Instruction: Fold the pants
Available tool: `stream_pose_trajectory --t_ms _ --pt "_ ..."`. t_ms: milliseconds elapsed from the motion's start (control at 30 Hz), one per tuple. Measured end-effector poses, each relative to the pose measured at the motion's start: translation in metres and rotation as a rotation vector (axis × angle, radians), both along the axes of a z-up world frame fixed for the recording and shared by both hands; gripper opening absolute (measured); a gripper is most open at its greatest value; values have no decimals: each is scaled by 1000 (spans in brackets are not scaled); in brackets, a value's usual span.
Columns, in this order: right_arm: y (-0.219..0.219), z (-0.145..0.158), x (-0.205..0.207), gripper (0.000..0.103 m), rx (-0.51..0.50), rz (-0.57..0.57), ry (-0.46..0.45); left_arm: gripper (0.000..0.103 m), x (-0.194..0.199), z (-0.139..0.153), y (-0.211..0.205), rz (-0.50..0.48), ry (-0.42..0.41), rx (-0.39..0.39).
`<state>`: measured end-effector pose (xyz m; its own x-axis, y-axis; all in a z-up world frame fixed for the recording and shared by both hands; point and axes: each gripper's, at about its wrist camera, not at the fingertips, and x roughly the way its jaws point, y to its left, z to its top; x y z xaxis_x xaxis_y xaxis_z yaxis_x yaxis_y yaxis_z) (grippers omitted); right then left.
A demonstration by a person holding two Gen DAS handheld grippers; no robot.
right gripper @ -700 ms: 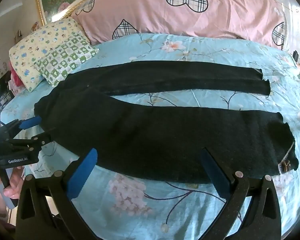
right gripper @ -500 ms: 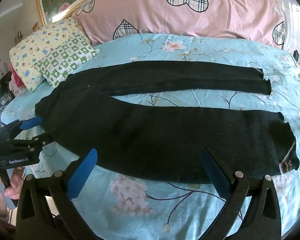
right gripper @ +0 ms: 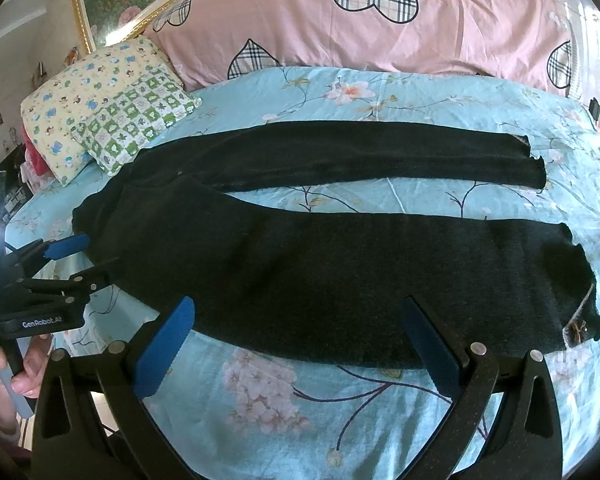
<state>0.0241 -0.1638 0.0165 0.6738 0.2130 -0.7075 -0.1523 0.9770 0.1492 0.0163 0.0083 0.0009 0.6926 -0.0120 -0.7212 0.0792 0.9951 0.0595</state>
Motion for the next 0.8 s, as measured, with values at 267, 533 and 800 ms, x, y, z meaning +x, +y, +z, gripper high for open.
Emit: stream_pose_trajectory --t_ms 267,533,800 --pt "-1 0 0 103 17 1 -1 92 3 1 -2 -13 0 -3" --pt "-6 -1 2 103 26 -9 9 92 12 0 -5 -34 13 -3" --pt "-22 3 7 103 10 -27 -25 92 29 0 -10 -69 25 7"
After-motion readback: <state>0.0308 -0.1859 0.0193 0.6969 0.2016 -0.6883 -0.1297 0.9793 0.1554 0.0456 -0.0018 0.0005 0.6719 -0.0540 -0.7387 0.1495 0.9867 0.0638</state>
